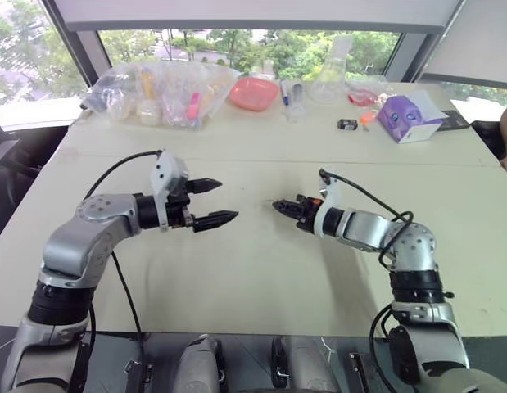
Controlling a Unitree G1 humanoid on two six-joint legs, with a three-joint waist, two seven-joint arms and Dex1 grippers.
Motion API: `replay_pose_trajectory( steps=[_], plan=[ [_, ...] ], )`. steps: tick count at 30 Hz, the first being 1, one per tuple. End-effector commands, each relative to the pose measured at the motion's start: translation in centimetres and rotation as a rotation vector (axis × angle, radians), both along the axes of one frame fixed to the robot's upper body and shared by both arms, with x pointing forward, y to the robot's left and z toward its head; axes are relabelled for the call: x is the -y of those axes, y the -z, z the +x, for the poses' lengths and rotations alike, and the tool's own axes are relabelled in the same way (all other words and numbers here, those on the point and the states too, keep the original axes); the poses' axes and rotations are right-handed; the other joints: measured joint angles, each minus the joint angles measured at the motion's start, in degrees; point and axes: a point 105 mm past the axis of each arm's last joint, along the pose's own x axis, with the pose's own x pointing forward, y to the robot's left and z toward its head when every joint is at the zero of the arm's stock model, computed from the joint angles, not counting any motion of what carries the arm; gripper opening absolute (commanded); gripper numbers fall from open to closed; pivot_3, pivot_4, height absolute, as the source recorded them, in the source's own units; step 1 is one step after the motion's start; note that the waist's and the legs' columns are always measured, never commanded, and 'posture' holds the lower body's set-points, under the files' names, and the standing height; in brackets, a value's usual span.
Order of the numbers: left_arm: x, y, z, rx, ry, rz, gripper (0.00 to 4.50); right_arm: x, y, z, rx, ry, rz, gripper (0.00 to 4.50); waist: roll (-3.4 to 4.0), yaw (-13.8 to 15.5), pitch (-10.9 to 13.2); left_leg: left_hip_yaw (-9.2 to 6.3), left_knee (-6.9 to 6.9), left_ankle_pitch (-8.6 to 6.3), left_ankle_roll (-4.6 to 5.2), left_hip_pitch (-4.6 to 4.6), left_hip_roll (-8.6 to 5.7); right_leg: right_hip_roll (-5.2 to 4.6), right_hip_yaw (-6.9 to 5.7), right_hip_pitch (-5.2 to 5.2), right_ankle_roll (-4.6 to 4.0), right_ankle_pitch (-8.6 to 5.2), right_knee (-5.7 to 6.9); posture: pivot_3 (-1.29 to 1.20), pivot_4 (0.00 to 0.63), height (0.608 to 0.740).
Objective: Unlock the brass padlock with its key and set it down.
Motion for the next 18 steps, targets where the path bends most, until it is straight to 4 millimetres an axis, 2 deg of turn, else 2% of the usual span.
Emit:
replay_pose_trajectory(
  steps=[1,2,8,10,12,18],
  plan=[
    [-0.2,-0.4,-1.1,0.015,0.003,0.009,4.5,0.5,0.4,0.6,-0.05,0.026,-0.007,1.0,0.01,0.0,0.0,0.0,-0.01,0.0,0.0,0.01,0.0,0.0,0.0,0.0,0.0,0.0,0.0,0.0,0.15,0.74],
    [-0.3,-0.3,-1.2,0.012,-0.001,0.01,4.5,0.5,0.7,0.6,-0.063,0.029,-0.017,1.33,0.01,0.0,0.0,0.0,-0.02,0.0,0.0,0.01,0.0,0.0,0.0,0.0,0.0,0.0,0.0,0.0,0.15,0.74],
    [-0.5,0.1,-1.5,-0.002,-0.014,0.009,4.5,0.6,0.7,0.3,-0.036,0.008,-0.076,4.44,0.1,0.0,-0.1,0.0,-0.01,0.01,-0.02,0.12,0.01,0.0,0.0,0.11,-0.01,0.0,0.0,0.0,0.15,0.74],
    [-0.7,0.3,-1.5,-0.013,-0.021,0.012,4.5,1.4,0.2,-0.2,0.054,-0.019,-0.224,4.44,0.15,0.2,-0.1,-0.01,-0.01,0.01,-0.02,0.13,0.01,-0.01,0.0,0.13,-0.01,0.0,0.0,0.0,0.15,0.74],
    [-0.8,0.5,-1.7,-0.018,-0.026,0.012,4.5,3.3,-0.2,-1.1,0.142,-0.037,-0.385,4.44,0.21,0.5,-0.1,-0.01,-0.01,0.0,-0.01,0.09,-0.03,-0.07,0.0,0.1,-0.01,0.0,-0.02,0.0,0.15,0.74],
    [-1.3,1.0,-2.3,-0.049,-0.044,0.005,4.5,6.5,-1.9,-4.5,0.266,-0.132,-0.525,4.44,0.21,0.2,-0.1,-0.07,-0.04,-0.03,0.04,-0.07,-0.08,-0.07,0.0,0.1,0.01,0.01,-0.26,0.0,0.15,0.74]
  ],
)
